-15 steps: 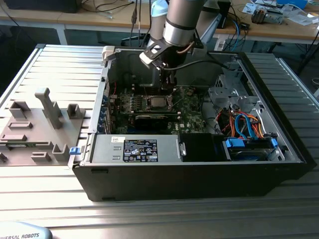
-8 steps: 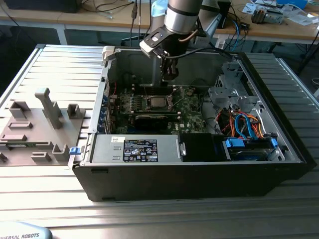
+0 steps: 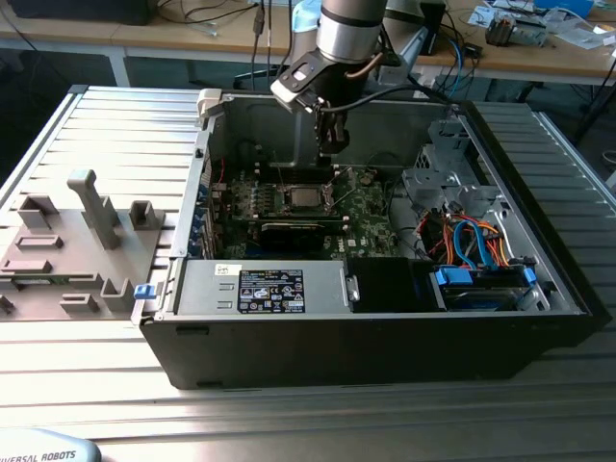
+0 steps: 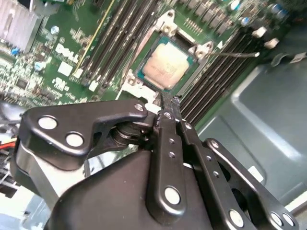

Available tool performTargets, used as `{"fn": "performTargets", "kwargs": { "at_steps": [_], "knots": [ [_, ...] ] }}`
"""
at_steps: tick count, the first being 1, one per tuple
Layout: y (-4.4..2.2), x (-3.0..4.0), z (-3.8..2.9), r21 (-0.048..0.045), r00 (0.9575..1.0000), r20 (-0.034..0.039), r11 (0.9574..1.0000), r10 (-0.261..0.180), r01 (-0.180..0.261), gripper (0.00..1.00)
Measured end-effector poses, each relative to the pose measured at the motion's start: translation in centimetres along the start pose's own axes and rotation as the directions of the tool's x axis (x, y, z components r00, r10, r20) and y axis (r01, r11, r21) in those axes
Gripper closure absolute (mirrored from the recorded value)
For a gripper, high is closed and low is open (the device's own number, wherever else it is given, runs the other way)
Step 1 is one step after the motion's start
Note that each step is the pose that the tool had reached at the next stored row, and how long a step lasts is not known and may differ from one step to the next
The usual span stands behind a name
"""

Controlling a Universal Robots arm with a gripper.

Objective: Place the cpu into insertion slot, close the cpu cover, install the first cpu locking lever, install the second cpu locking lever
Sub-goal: 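Place the cpu into insertion slot, then close the cpu cover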

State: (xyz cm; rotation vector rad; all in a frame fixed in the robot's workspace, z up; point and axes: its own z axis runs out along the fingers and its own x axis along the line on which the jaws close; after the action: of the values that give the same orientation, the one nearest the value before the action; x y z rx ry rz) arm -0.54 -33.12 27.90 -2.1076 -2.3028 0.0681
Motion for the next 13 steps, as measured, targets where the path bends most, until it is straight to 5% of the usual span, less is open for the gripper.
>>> {"fn": "performTargets", "kwargs": {
  "at_steps": [13],
  "knots": [
    [-0.03, 0.0, 0.02, -0.0054, 1.0, 0.001, 1.0, 0.0, 0.0, 0.89]
  ]
}}
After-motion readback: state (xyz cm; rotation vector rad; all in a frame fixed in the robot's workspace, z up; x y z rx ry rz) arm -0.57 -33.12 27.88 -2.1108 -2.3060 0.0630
